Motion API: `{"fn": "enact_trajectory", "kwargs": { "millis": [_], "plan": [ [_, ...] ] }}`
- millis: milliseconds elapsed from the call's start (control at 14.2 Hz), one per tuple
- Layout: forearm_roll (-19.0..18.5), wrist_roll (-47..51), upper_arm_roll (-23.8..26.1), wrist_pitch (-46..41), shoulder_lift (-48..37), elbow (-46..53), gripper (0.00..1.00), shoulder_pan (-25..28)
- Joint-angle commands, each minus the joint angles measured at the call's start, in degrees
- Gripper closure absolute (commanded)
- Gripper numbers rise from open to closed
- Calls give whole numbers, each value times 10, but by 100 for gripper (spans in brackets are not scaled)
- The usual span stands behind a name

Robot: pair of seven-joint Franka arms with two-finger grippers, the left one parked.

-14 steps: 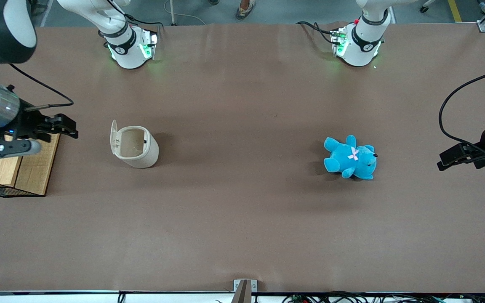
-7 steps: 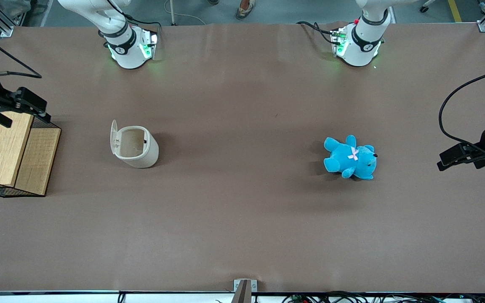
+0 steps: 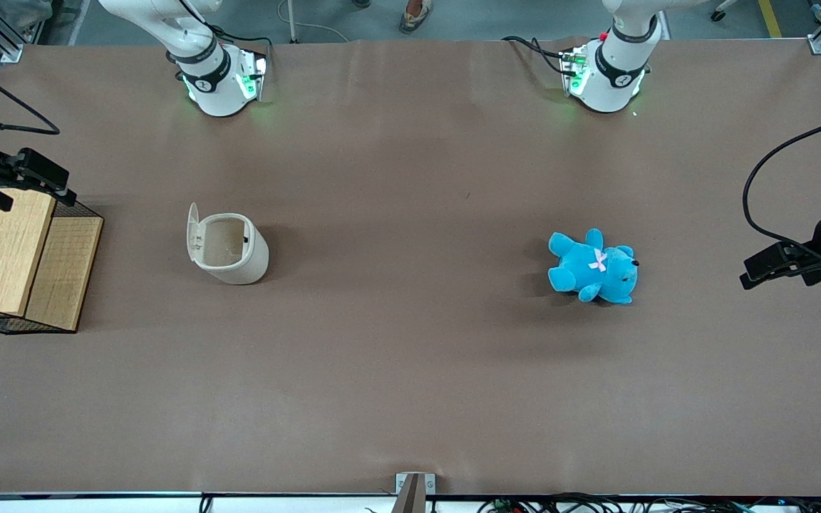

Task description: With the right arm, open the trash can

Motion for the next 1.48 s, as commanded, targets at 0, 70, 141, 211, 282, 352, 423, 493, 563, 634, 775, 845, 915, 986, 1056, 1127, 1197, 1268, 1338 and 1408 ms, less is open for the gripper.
{"fn": "enact_trajectory", "kwargs": {
  "millis": [0,70,141,211,282,352,423,493,563,634,775,845,915,986,1056,1127,1197,1268,1338,1408],
  "plan": [
    [-6,2,6,0,-20,-27,0,-8],
    [-7,2,6,0,-20,-28,0,-7],
    [-7,2,7,-1,-20,-28,0,-7],
    [-7,2,7,-2,-20,-28,0,-6],
    [-7,2,8,-6,-20,-28,0,-6],
    [-7,2,8,-8,-20,-28,0,-5],
    [-7,2,9,-9,-20,-28,0,-4],
    [-7,2,11,-10,-21,-28,0,-3],
    [-7,2,12,-10,-24,-28,0,-3],
    [-7,2,12,-10,-25,-28,0,-3],
    [-7,1,12,-6,-25,-28,0,-3],
    [-7,1,12,-3,-24,-28,0,-4],
    [-7,1,11,-1,-23,-28,0,-5],
    [-7,1,10,-1,-23,-28,0,-6],
    [-7,1,10,-1,-23,-28,0,-6],
    [-7,1,10,-1,-23,-28,0,-6],
    [-7,1,10,-1,-23,-28,0,-6],
    [-7,1,10,-1,-23,-28,0,-6],
    [-7,1,10,-1,-23,-28,0,-5],
    [-7,1,10,-1,-23,-28,0,-5]
  ]
}}
